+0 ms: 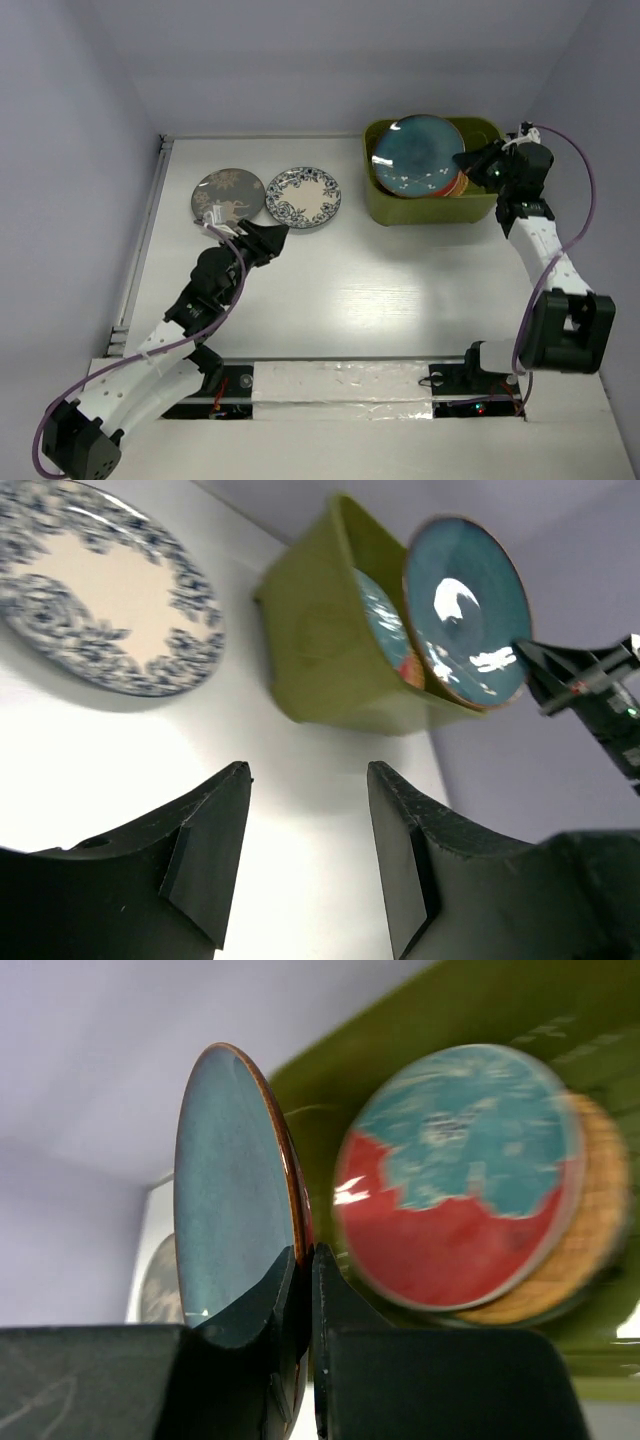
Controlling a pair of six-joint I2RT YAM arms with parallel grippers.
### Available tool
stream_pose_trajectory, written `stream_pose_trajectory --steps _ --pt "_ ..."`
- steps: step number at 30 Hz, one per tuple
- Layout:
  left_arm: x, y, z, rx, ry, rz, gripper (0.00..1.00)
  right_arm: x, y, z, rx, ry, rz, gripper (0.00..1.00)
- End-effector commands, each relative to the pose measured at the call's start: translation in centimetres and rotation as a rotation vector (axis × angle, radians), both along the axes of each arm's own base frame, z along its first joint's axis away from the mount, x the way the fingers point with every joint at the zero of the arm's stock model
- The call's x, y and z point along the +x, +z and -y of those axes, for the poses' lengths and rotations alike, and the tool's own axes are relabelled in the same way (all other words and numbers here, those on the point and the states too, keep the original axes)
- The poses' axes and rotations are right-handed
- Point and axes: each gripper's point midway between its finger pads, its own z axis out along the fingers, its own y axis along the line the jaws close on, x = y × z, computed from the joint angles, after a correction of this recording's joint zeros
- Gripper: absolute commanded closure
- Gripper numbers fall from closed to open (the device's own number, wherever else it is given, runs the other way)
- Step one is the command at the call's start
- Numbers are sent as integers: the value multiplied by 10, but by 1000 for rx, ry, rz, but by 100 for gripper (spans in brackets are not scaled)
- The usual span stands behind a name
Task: Place the plates into the plastic bin on the countertop
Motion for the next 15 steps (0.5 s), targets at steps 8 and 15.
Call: stream_pose_trajectory --steps 8,15 --pt "20 -25 -52 164 254 -35 54 74 0 51 130 -70 3 100" --pt "37 -49 -58 227 288 -113 55 92 -40 67 139 -156 -116 84"
